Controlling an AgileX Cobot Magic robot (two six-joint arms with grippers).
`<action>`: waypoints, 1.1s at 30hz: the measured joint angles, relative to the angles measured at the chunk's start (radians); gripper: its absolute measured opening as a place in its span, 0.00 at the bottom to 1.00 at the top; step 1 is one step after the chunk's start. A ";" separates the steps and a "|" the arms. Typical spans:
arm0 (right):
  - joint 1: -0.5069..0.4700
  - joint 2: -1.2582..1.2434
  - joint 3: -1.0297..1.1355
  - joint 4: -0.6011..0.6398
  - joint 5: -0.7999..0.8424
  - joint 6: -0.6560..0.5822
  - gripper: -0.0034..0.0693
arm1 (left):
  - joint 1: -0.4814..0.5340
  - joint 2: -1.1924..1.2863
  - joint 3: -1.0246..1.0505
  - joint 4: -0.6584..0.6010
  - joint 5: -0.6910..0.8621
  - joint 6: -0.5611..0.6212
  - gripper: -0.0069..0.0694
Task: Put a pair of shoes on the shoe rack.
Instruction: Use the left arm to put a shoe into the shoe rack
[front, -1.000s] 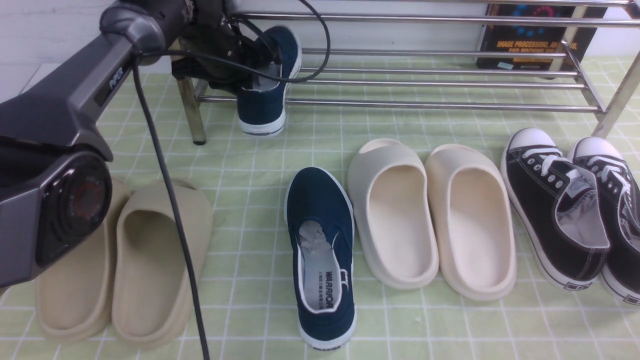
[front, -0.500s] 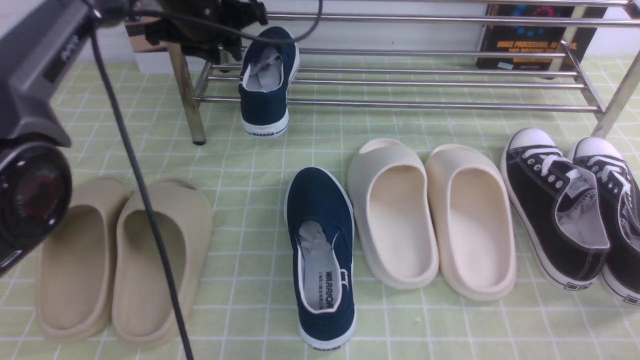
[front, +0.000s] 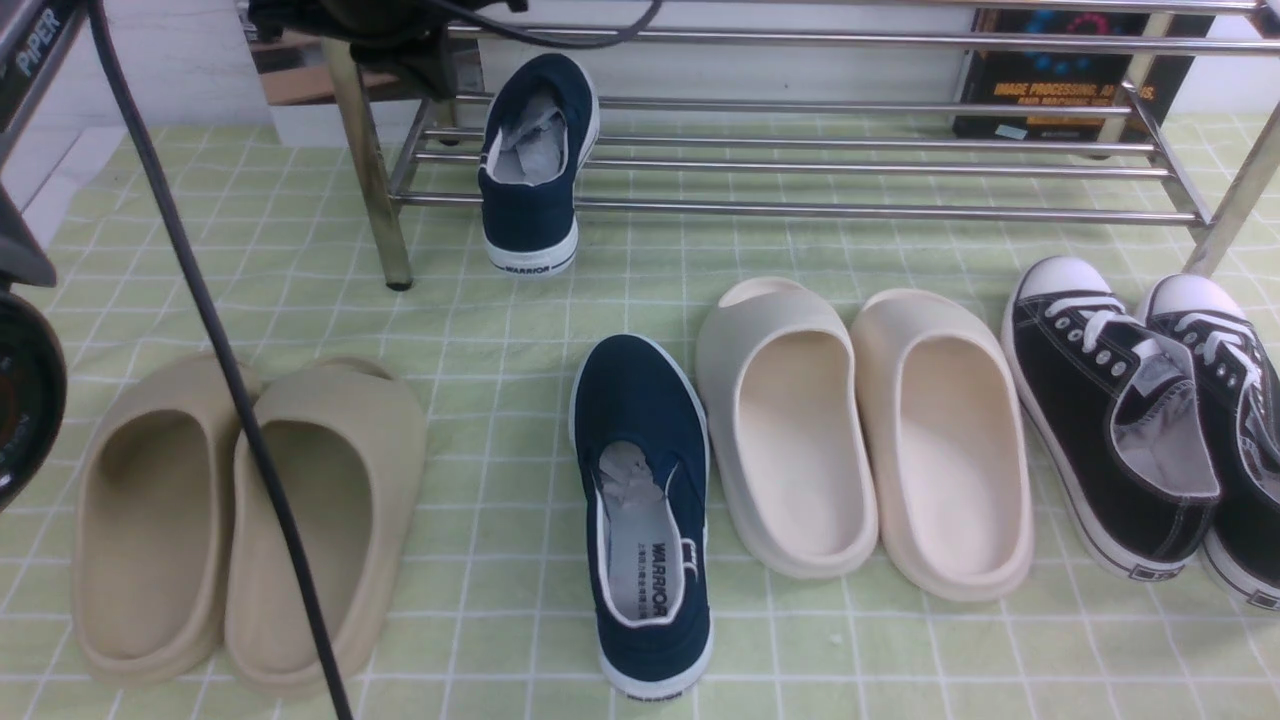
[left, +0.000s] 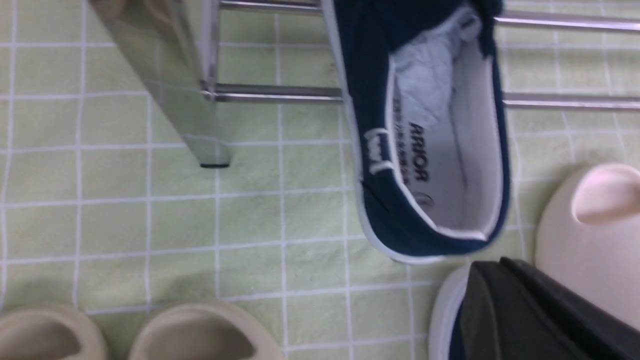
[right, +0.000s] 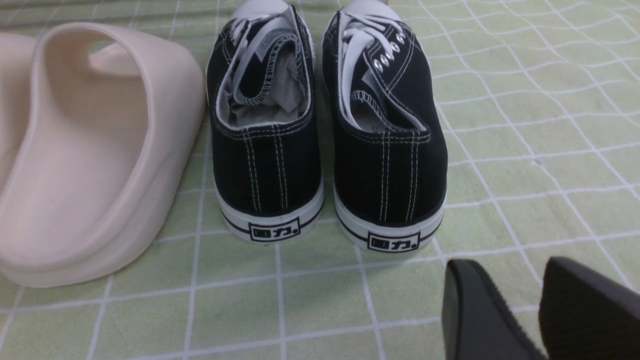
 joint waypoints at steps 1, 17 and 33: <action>0.000 0.000 0.000 0.000 0.000 0.000 0.38 | -0.003 0.000 0.005 0.000 0.000 0.001 0.07; 0.000 0.000 0.000 0.000 0.000 0.000 0.38 | -0.089 0.051 0.371 0.060 -0.274 -0.003 0.07; 0.000 0.000 0.000 0.000 0.000 0.000 0.38 | -0.072 0.076 0.374 0.185 -0.447 -0.210 0.07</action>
